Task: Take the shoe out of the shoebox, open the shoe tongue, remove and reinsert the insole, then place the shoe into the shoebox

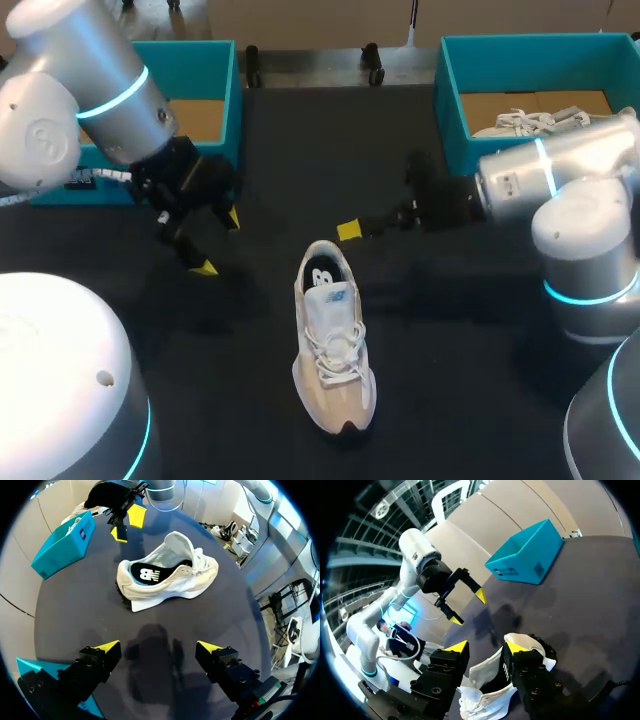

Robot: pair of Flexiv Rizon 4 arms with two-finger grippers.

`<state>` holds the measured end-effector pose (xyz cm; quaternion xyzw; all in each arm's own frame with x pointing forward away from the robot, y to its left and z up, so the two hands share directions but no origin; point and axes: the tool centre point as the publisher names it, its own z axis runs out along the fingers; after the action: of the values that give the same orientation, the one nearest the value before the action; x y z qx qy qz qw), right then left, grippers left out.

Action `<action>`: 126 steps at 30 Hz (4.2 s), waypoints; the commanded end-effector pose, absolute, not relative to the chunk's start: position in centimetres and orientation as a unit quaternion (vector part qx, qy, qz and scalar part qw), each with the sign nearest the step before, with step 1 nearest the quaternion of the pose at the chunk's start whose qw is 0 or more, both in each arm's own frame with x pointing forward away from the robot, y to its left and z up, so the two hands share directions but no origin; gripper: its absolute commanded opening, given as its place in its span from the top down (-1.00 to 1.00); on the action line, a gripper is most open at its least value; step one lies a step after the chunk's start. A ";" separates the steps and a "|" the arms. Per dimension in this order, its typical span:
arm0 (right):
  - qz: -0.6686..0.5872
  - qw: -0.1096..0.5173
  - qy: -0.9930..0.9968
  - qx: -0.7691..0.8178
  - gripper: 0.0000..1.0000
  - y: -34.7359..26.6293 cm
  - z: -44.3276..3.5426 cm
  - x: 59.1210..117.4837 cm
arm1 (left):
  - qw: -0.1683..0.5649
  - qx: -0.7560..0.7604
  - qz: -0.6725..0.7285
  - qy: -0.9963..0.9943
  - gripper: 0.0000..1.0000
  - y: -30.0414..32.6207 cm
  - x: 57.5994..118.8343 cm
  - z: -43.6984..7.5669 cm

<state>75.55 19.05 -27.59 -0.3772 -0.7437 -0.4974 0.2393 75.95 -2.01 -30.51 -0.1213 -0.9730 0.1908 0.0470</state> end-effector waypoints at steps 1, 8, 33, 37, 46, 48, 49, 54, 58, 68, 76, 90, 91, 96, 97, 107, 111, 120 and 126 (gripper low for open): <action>-0.439 0.280 -0.766 -0.378 0.13 17.4 -26.3 76.2 | 0.044 -0.120 0.189 -0.974 -1.00 -0.8 76.2 -29.7; -0.369 0.318 -0.761 -0.430 0.18 16.0 -25.9 77.1 | 0.045 -0.130 0.172 -0.975 -1.00 0.7 76.6 -28.9; -0.177 0.212 -0.745 -0.607 1.00 16.6 -22.9 77.3 | 0.059 -0.156 0.135 -0.977 -1.00 4.6 79.1 -26.3; -0.162 0.171 -0.745 -0.624 1.00 17.8 -22.0 76.5 | 0.056 -0.149 0.146 -0.977 -1.00 5.4 79.8 -25.7; -0.166 0.150 -0.743 -0.631 1.00 18.0 -21.7 76.1 | 0.056 -0.149 0.146 -0.977 -1.00 5.4 79.8 -25.7; -0.166 0.150 -0.743 -0.631 1.00 18.0 -21.7 76.1 | 0.056 -0.149 0.146 -0.977 -1.00 5.4 79.8 -25.7; -0.166 0.150 -0.743 -0.631 1.00 18.0 -21.7 76.1 | 0.056 -0.149 0.146 -0.977 -1.00 5.4 79.8 -25.7; -0.165 0.144 -0.746 -0.629 1.00 18.5 -21.6 76.0 | 0.046 -0.180 0.138 -0.973 -1.00 6.1 80.9 -25.5; -0.150 0.102 -0.754 -0.631 1.00 20.0 -21.5 75.3 | 0.023 -0.220 0.145 -0.964 -1.00 7.7 82.3 -25.2; -0.121 0.046 -0.753 -0.645 1.00 23.4 -23.6 74.6 | 0.004 -0.334 0.141 -0.932 -1.00 11.9 85.3 -24.6; -0.121 0.046 -0.753 -0.645 1.00 23.4 -23.6 74.6 | -0.003 -0.344 0.120 -0.931 -1.00 12.7 85.9 -24.3; -0.079 0.013 -0.753 -0.654 1.00 25.0 -27.1 74.8 | -0.004 -0.349 0.121 -0.929 -1.00 13.2 86.3 -24.2; -0.077 0.012 -0.753 -0.654 1.00 25.1 -27.5 74.7 | -0.004 -0.353 0.122 -0.928 -1.00 13.4 86.5 -24.2; -0.050 -0.013 -0.743 -0.667 1.00 25.6 -29.1 74.1 | 0.004 -0.353 0.098 -0.930 -1.00 14.2 87.5 -24.3; -0.046 -0.018 -0.740 -0.671 1.00 25.6 -29.4 74.0 | 0.005 -0.350 0.093 -0.932 -1.00 14.4 87.7 -24.3; -0.038 -0.025 -0.734 -0.677 1.00 25.6 -29.8 73.8 | 0.006 -0.342 0.085 -0.936 -1.00 14.7 88.1 -24.4; -0.036 -0.030 -0.731 -0.681 1.00 25.1 -30.2 74.0 | 0.006 -0.342 0.085 -0.936 -1.00 14.7 88.1 -24.4; -0.012 -0.054 -0.718 -0.694 1.00 24.7 -32.1 73.6 | 0.015 -0.341 0.096 -0.935 -1.00 15.4 89.5 -24.2; -0.007 -0.063 -0.715 -0.697 1.00 24.8 -33.1 73.5 | 0.016 -0.341 0.096 -0.935 -1.00 15.4 89.5 -24.2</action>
<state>73.51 24.26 -32.60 -0.6961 -0.7154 -0.0101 -0.0595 89.29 15.48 -24.24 -0.3403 -0.9352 0.0966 0.0128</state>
